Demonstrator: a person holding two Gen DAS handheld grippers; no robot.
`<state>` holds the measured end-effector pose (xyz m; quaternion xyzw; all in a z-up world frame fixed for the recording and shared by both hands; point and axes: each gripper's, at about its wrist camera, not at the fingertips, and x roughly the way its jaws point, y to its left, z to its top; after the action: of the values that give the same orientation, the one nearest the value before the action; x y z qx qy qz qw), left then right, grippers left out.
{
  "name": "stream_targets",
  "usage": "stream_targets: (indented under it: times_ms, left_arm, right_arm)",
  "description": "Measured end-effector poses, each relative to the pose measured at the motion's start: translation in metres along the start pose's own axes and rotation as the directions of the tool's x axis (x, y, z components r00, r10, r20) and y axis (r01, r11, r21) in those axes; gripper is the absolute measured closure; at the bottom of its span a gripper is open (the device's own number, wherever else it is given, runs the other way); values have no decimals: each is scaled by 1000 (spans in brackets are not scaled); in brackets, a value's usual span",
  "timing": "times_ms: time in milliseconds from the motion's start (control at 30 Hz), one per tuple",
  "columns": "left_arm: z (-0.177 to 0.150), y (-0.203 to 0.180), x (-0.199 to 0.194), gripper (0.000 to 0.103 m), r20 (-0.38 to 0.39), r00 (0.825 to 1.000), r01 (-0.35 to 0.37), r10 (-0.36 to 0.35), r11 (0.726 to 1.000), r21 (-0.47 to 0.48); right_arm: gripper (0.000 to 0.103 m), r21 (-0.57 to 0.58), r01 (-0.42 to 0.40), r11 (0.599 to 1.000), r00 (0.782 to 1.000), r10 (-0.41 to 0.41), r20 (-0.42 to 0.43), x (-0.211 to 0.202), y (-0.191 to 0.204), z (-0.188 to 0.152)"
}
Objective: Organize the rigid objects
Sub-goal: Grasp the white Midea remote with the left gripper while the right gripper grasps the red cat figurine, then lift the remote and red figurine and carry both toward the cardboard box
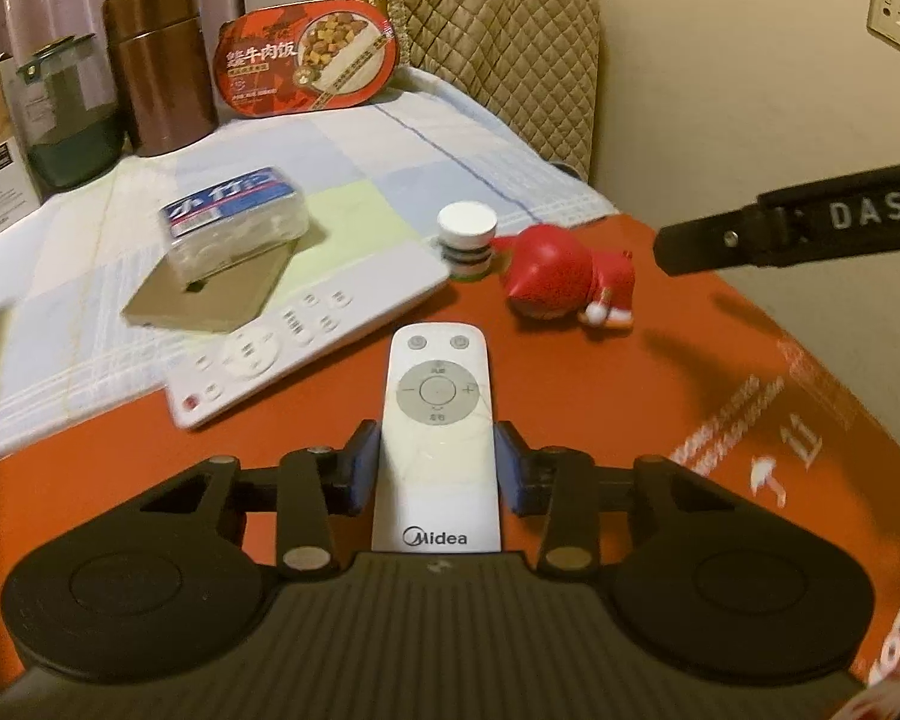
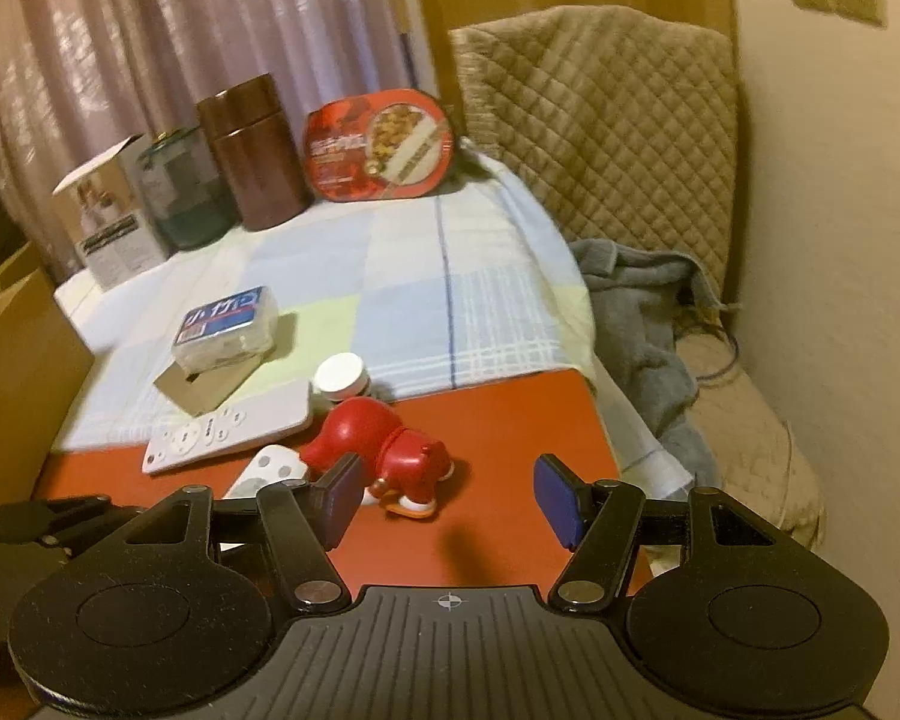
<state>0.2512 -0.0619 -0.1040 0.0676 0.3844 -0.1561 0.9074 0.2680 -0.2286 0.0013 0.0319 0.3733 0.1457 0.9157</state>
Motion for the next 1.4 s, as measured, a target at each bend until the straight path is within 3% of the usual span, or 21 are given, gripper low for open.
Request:
stream_targets:
  times_ms: [167, 300, 767, 1033, 1100, 1133, 1400]
  left_arm:
    - [-20, 21, -28, 68, -1, 999, -34, 34, 999, 25]
    - [-35, 39, -44, 68, -1, 998, -67, 67, 998, -11]
    - [-42, 50, -43, 67, 6, 998, -66, 66, 995, -81]
    - [-43, 51, -43, 67, 16, 998, -58, 60, 994, -90]
    - [-43, 51, -43, 65, 17, 998, -60, 61, 995, -85]
    - [-43, 51, -42, 61, 17, 998, -62, 63, 995, -81]
    - [-39, 49, -37, 56, 22, 997, -69, 71, 996, -54]
  right_arm:
    - [43, -82, -5, 997, 1000, 4, -3, 6, 7, -4]
    - [43, -150, -1, 989, 1000, 0, -6, 18, 12, -4]
    - [43, -365, -21, 931, 999, 3, -49, 79, 35, -3]
    - [44, -384, -75, 920, 995, 43, -91, 99, 45, 6]
    - [53, -398, -72, 914, 994, 33, -103, 97, 49, 4]
    - [59, -390, -79, 918, 992, 36, -118, 94, 50, 5]
    - [60, -221, -123, 967, 978, 80, -195, 69, 54, -5]
